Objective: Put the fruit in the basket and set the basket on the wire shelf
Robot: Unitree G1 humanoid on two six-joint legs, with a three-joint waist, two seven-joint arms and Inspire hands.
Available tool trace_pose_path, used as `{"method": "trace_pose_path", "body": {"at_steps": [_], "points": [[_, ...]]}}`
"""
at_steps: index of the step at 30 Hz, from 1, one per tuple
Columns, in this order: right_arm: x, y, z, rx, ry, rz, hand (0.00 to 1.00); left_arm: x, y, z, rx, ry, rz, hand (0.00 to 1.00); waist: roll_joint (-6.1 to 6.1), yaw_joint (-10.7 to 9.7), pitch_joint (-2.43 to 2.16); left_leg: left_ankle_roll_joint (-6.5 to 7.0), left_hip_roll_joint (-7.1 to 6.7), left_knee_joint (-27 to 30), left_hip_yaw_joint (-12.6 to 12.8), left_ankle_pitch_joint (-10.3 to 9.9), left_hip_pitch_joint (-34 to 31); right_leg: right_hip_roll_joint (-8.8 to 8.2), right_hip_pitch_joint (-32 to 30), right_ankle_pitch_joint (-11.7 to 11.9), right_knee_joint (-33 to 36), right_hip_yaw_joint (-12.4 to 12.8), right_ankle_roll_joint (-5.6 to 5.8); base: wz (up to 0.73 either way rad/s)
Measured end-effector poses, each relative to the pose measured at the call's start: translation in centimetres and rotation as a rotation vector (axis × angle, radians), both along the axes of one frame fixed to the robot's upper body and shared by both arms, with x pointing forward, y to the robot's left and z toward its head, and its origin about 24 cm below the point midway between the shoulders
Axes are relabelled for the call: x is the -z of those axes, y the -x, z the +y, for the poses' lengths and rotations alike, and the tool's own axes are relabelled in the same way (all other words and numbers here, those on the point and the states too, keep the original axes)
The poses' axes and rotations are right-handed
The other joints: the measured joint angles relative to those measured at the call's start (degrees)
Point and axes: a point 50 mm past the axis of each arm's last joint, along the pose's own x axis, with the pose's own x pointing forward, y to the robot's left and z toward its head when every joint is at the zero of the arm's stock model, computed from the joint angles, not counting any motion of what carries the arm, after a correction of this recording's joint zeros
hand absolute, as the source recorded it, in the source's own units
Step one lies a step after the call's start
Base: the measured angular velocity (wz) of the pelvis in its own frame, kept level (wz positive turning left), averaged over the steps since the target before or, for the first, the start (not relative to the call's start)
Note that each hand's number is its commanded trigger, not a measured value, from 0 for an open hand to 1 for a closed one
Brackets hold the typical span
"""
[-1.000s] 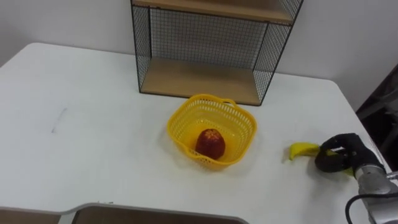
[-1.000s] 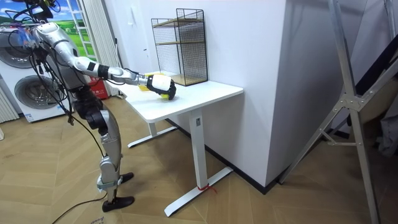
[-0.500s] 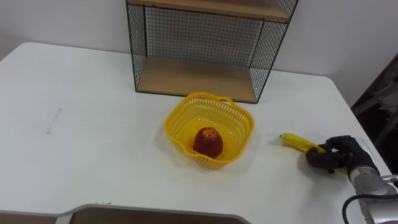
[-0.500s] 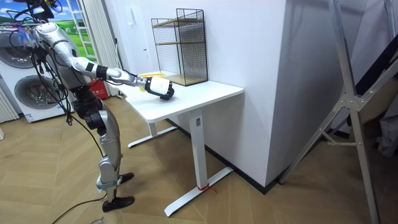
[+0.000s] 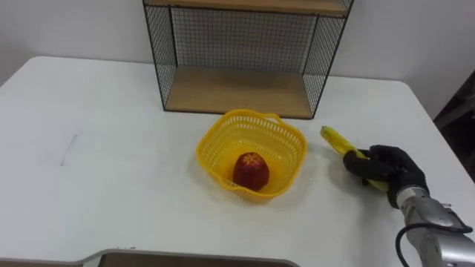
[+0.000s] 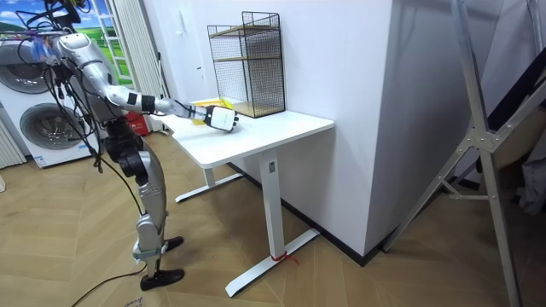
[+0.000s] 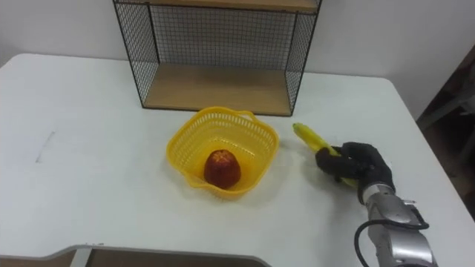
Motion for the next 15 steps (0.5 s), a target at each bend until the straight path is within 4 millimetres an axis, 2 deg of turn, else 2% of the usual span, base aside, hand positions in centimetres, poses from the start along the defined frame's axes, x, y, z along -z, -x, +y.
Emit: {"method": "trace_pose_path", "body": {"at_steps": [2, 8, 12, 15], "points": [[-0.2, -0.2, 0.6, 0.007, -0.070, -0.030, 1.00, 0.1, 0.0, -0.2, -0.003, 0.005, -0.001, 0.00, -0.10, -0.1, 0.06, 0.00, -0.12, -0.1, -0.1, 0.0, 0.1, -0.09, 0.1, -0.1, 0.0, 0.0, 0.09, 0.00], [-0.2, -0.4, 1.3, -0.002, -0.133, -0.046, 1.00, 0.1, 0.0, -0.4, -0.003, 0.008, -0.003, 0.00, -0.68, -0.6, 0.18, 0.03, -0.16, -0.2, -0.2, 0.0, -0.1, -0.13, 0.4, 0.0, 0.2, 0.0, 0.10, 0.00], [-0.5, -0.6, 1.5, -0.008, -0.134, -0.060, 1.00, 0.2, 0.0, -0.7, -0.003, 0.015, -0.002, 0.00, -0.34, -1.0, 0.21, 0.04, -0.14, 0.1, -0.3, 0.0, -0.6, -0.12, 0.0, 0.0, 0.4, 0.0, 0.07, -0.01], [-1.7, -1.1, 2.1, -0.034, -0.137, -0.115, 1.00, 0.3, 0.1, -1.0, -0.004, 0.021, -0.002, 0.00, 0.09, -1.4, 0.20, 0.06, -0.12, 0.1, -0.3, 0.0, -0.5, -0.13, -0.1, 0.0, 0.4, 0.1, 0.03, -0.02]]}}
